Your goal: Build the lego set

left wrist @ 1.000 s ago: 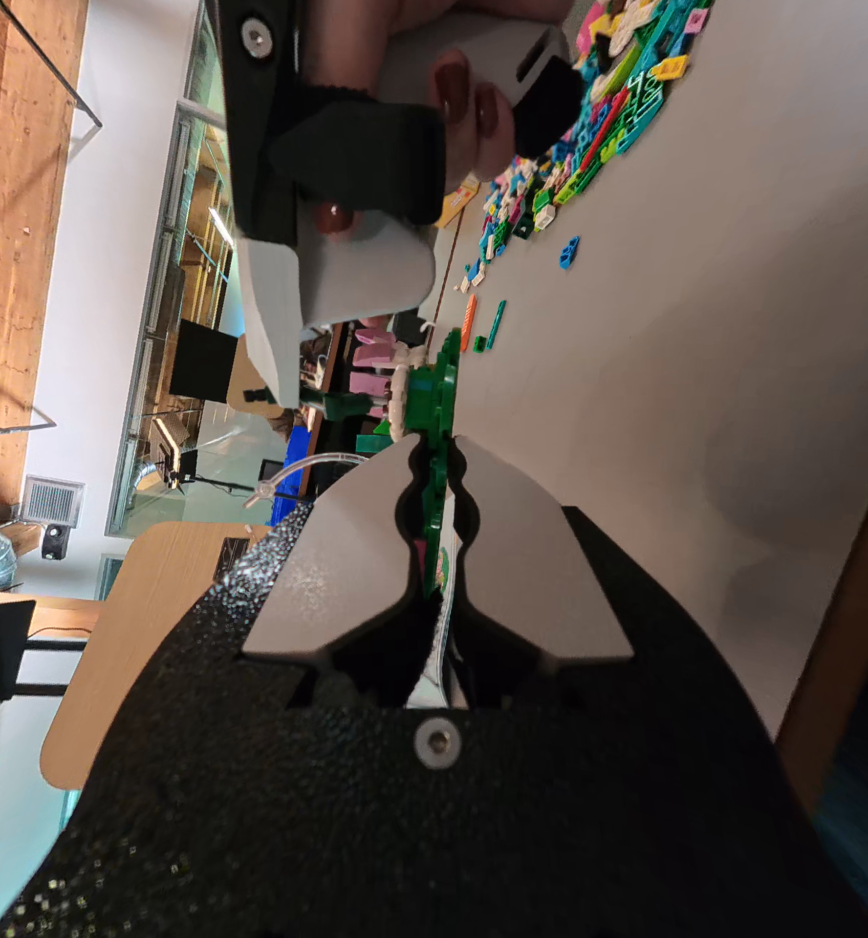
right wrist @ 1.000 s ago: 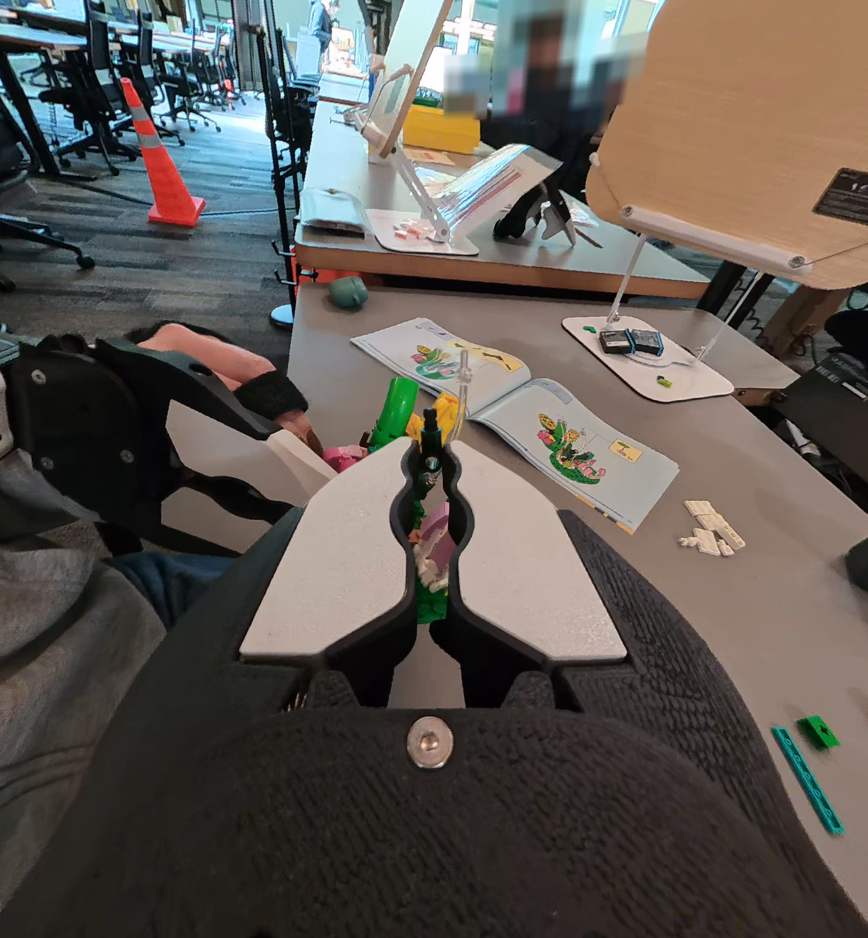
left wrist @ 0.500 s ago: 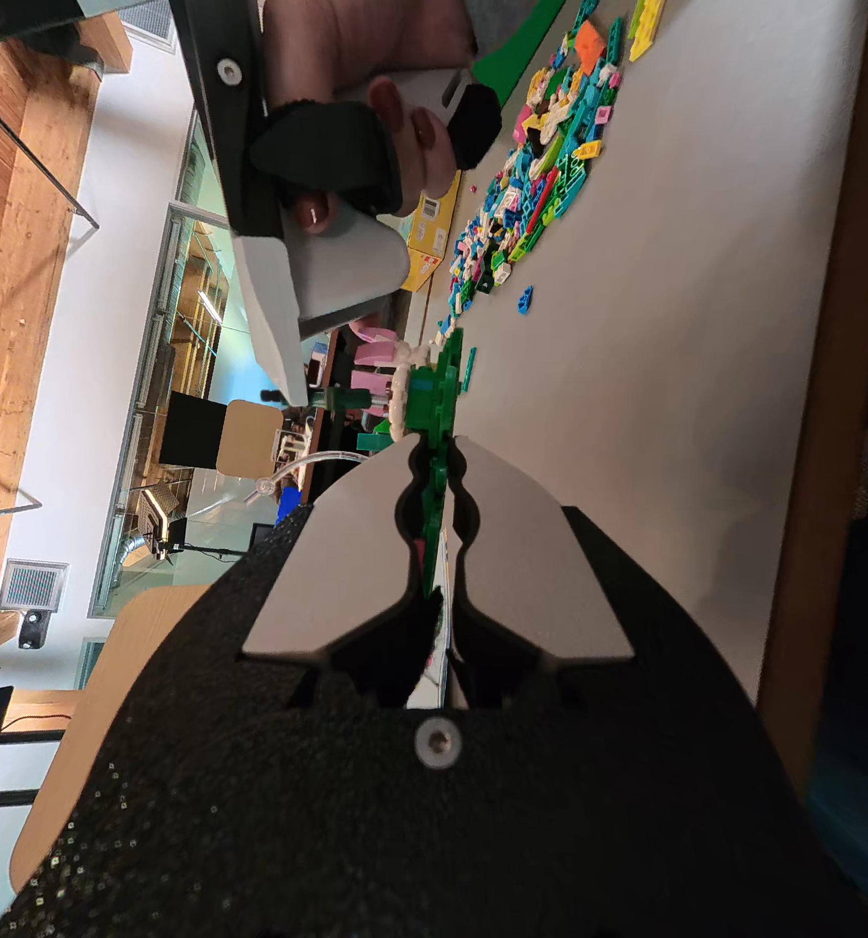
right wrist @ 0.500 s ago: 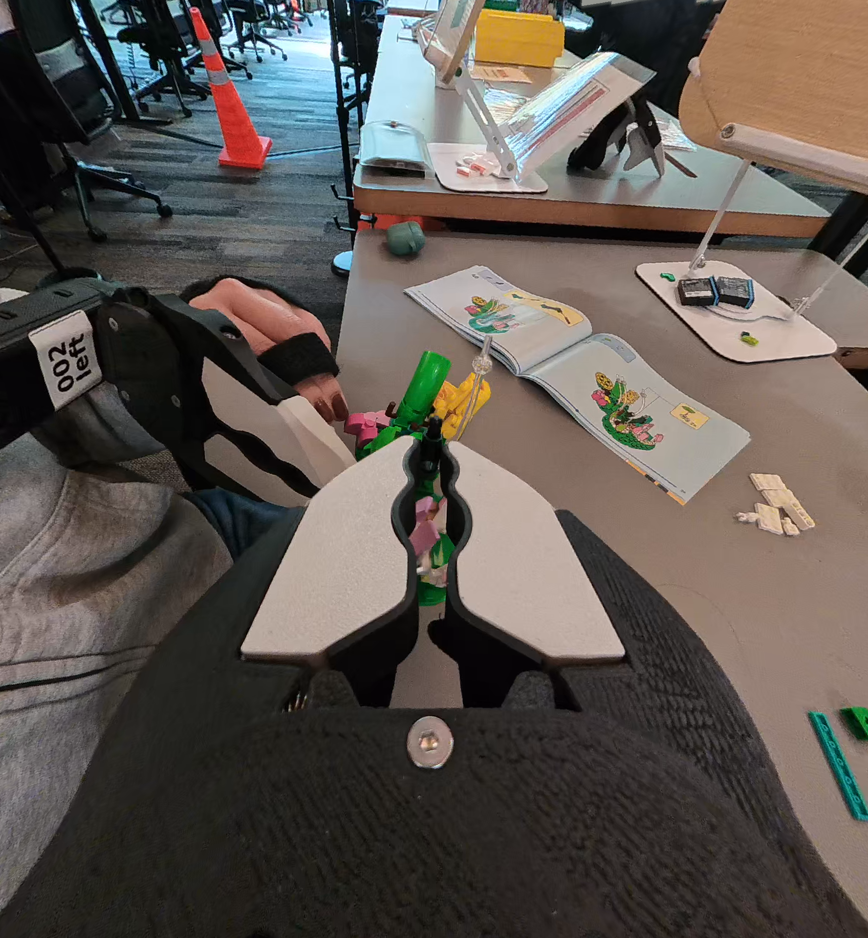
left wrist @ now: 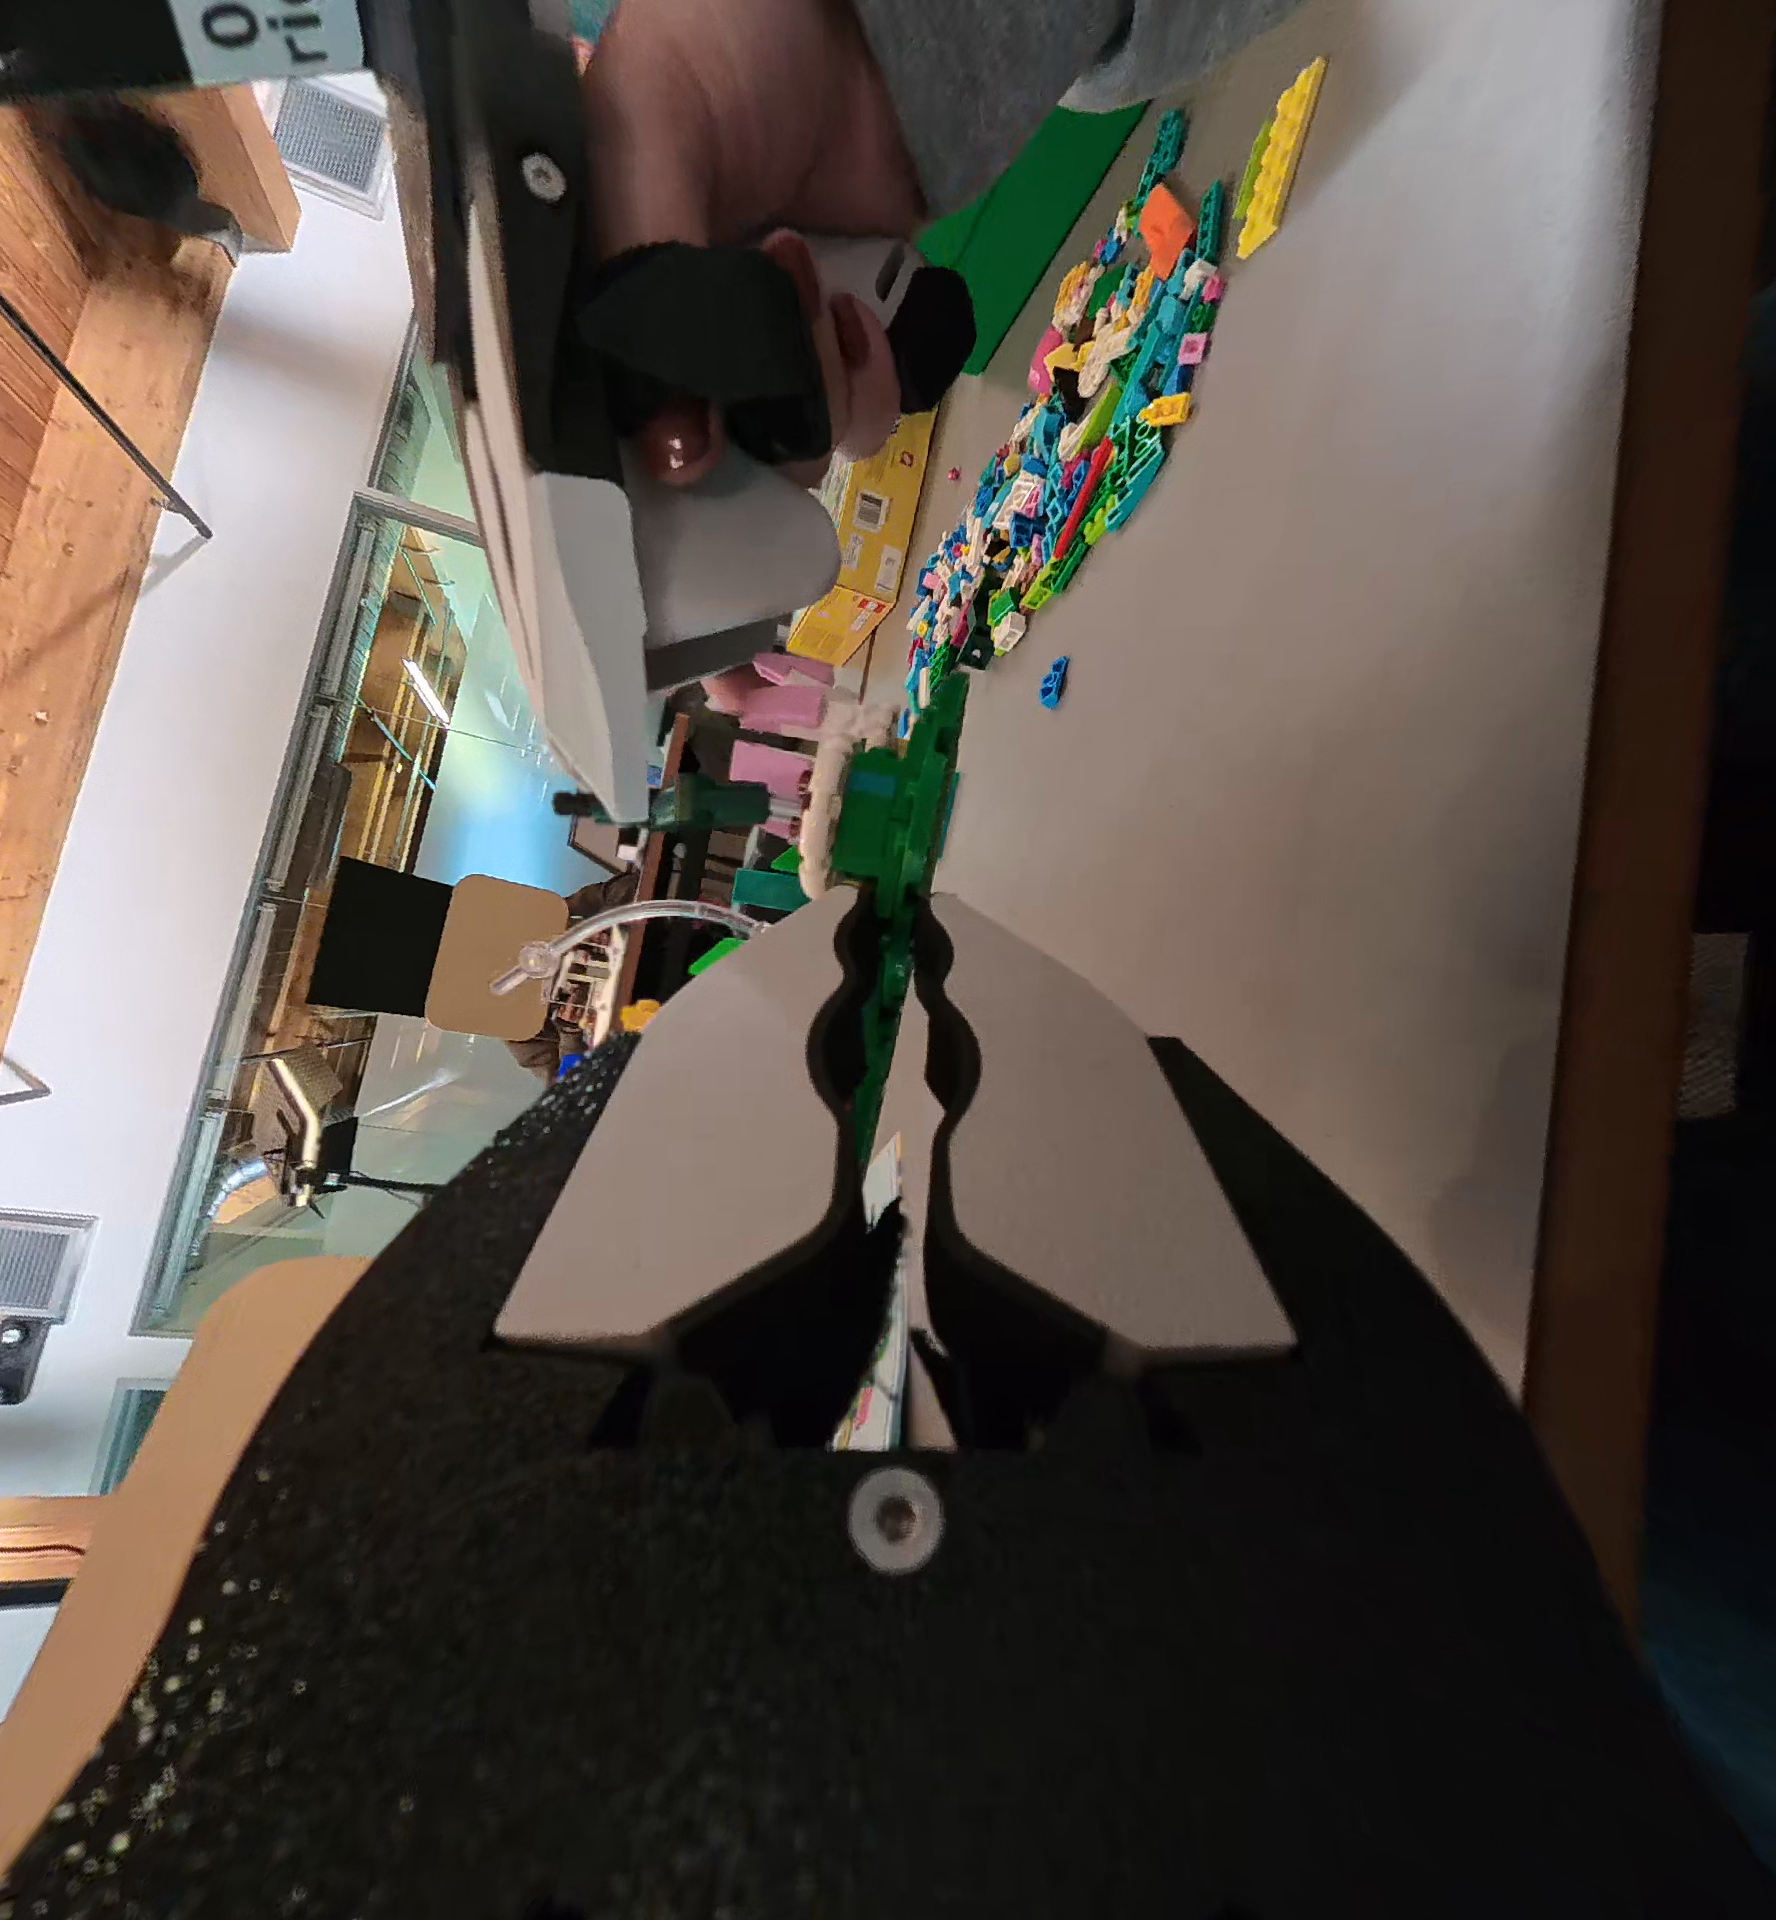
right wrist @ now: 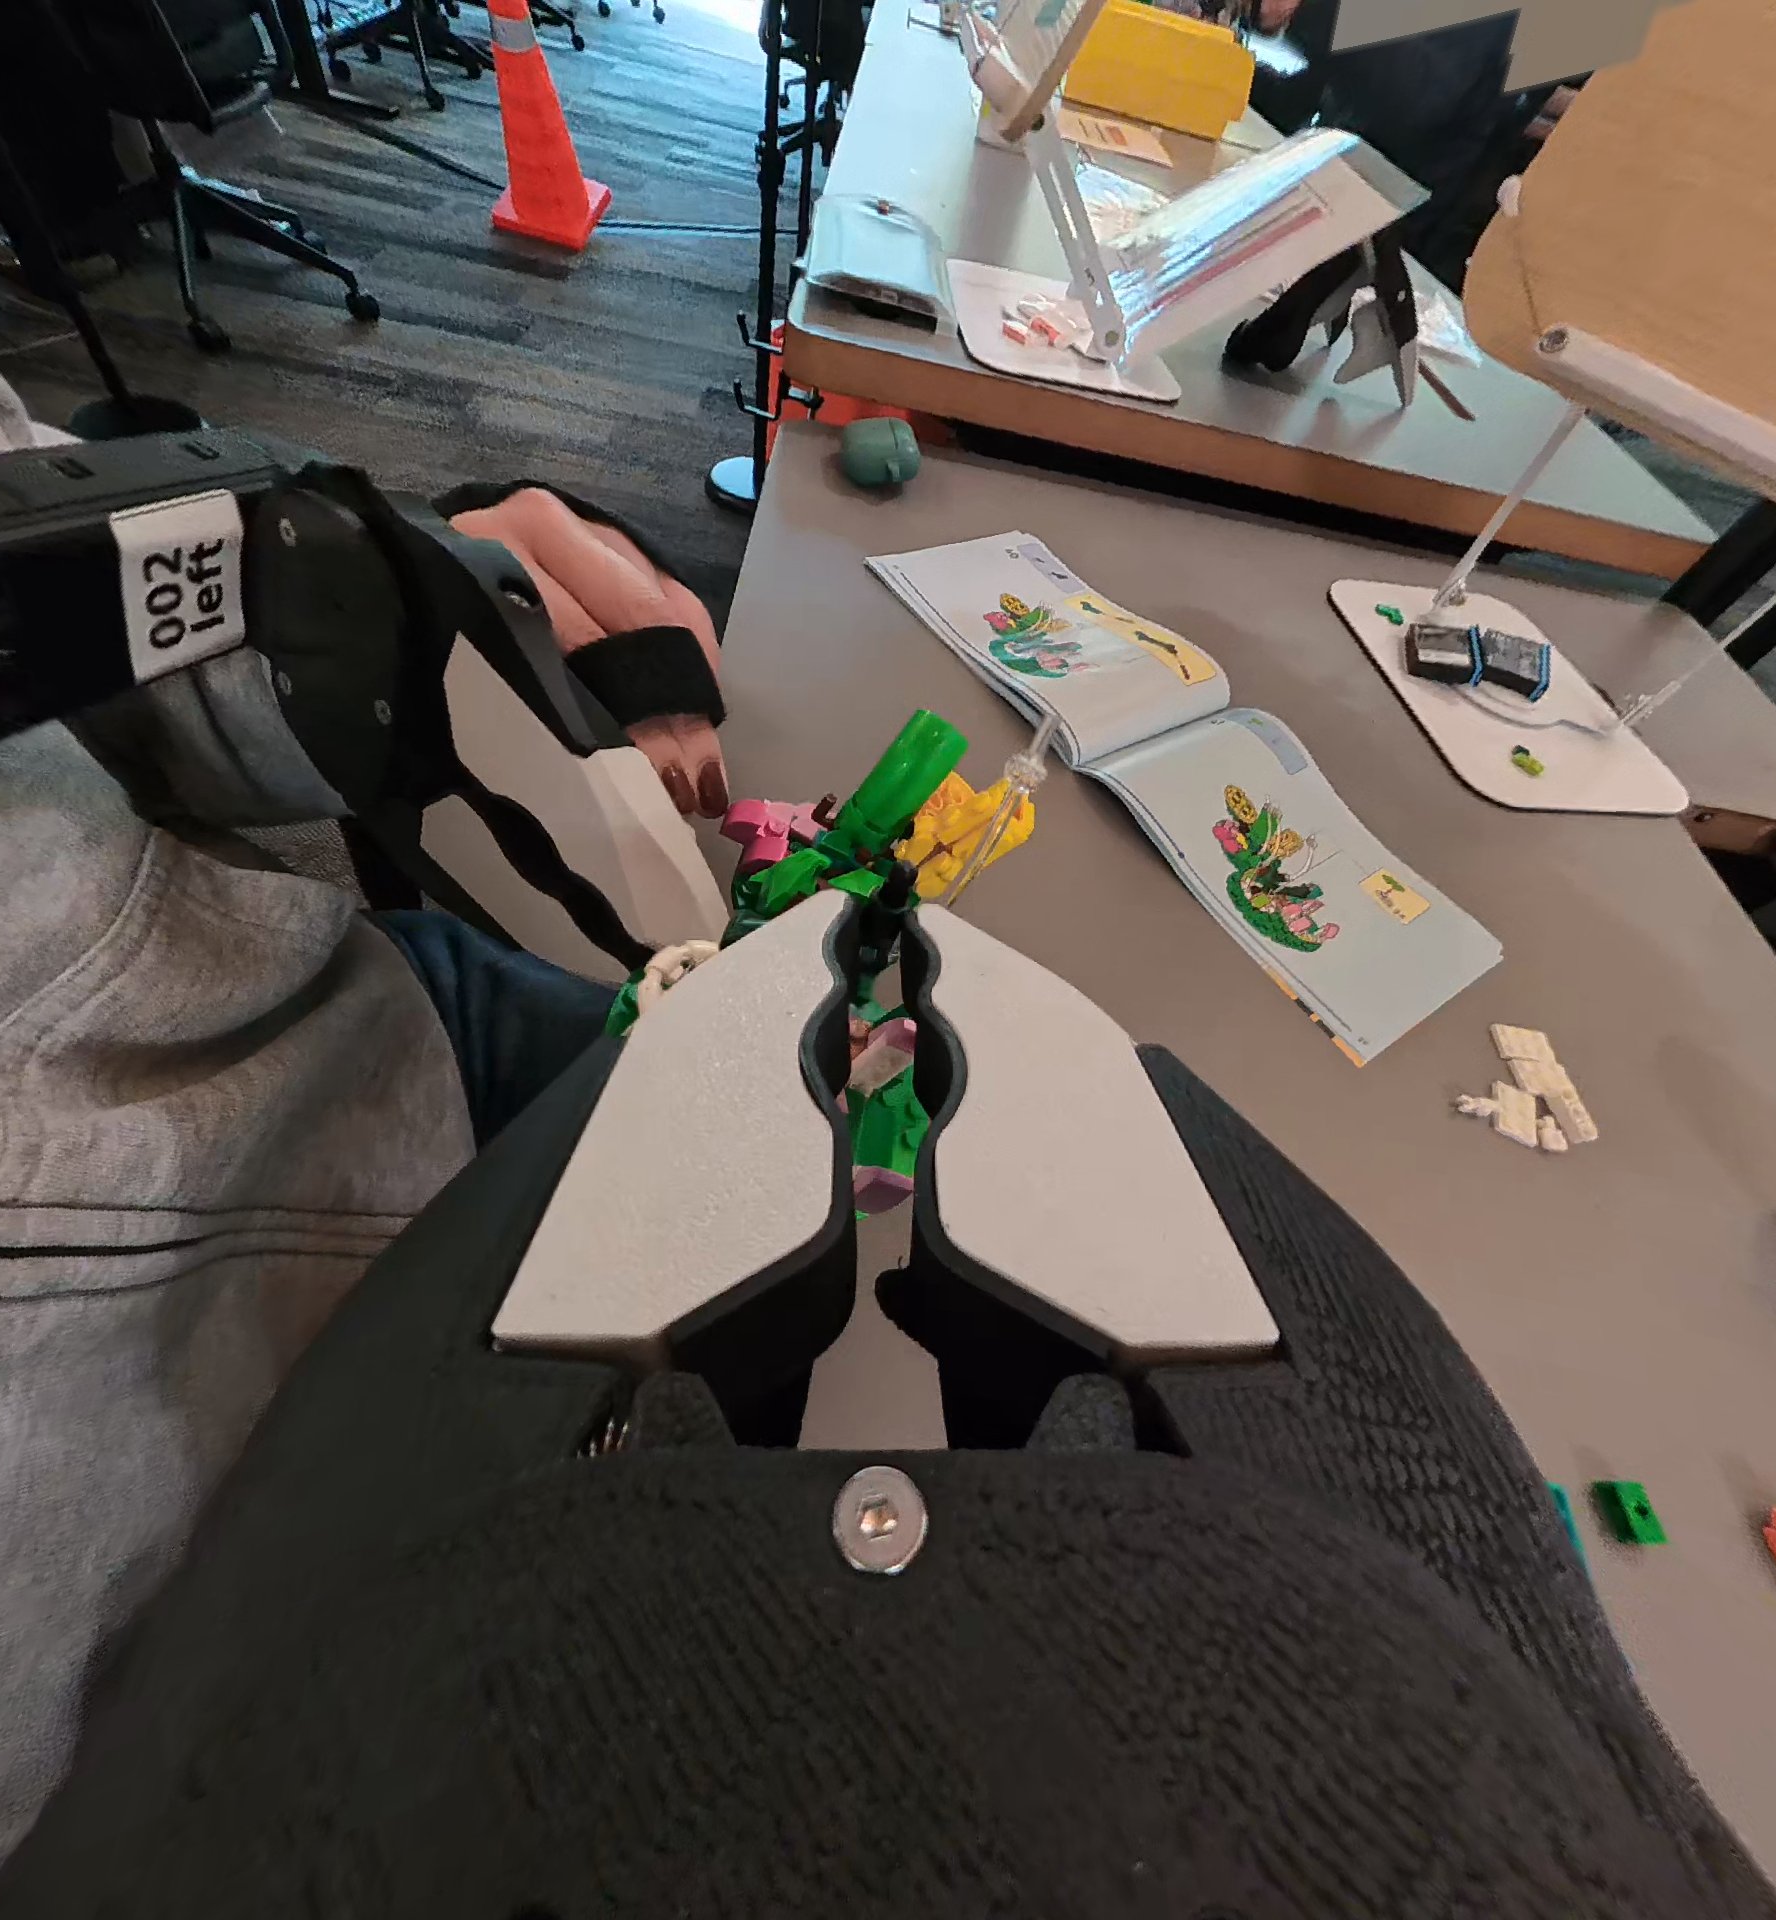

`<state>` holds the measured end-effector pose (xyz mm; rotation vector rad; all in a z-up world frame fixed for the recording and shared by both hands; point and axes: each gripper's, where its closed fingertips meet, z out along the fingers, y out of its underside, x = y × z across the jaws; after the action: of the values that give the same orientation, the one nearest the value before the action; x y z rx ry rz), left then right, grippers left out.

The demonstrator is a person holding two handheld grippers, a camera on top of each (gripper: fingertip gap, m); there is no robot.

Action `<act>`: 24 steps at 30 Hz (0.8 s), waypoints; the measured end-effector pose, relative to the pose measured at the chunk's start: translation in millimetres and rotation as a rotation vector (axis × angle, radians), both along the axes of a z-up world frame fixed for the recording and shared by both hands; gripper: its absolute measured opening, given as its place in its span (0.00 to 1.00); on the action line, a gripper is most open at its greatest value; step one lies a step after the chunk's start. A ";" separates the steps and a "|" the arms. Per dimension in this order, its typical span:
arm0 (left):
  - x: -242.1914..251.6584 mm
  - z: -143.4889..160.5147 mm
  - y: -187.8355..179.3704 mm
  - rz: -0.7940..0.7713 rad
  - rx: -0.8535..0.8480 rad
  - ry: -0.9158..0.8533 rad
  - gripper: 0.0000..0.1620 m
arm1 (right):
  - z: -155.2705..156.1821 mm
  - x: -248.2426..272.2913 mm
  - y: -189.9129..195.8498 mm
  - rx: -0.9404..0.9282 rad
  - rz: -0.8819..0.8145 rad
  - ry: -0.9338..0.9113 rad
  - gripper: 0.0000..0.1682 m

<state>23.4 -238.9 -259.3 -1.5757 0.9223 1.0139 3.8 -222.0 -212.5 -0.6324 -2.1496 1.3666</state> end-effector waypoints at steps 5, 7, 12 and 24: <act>1.2 2.8 -0.5 -0.018 0.013 -0.053 0.04 | 4.5 2.3 -0.7 0.021 0.015 0.056 0.03; 2.5 3.1 -0.4 -0.024 0.011 -0.066 0.04 | 5.5 3.5 -1.0 0.026 0.023 0.069 0.03; 2.3 6.4 -0.1 -0.023 0.031 -0.071 0.04 | 8.8 4.7 0.4 0.023 0.018 0.083 0.03; 3.1 17.5 -1.0 -0.016 0.074 -0.142 0.04 | 19.0 2.3 -1.8 0.009 -0.053 0.116 0.03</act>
<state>26.5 -239.9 -241.8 -1.5543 0.7900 0.9032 6.1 -223.8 -193.5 -0.5868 -2.0326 1.3315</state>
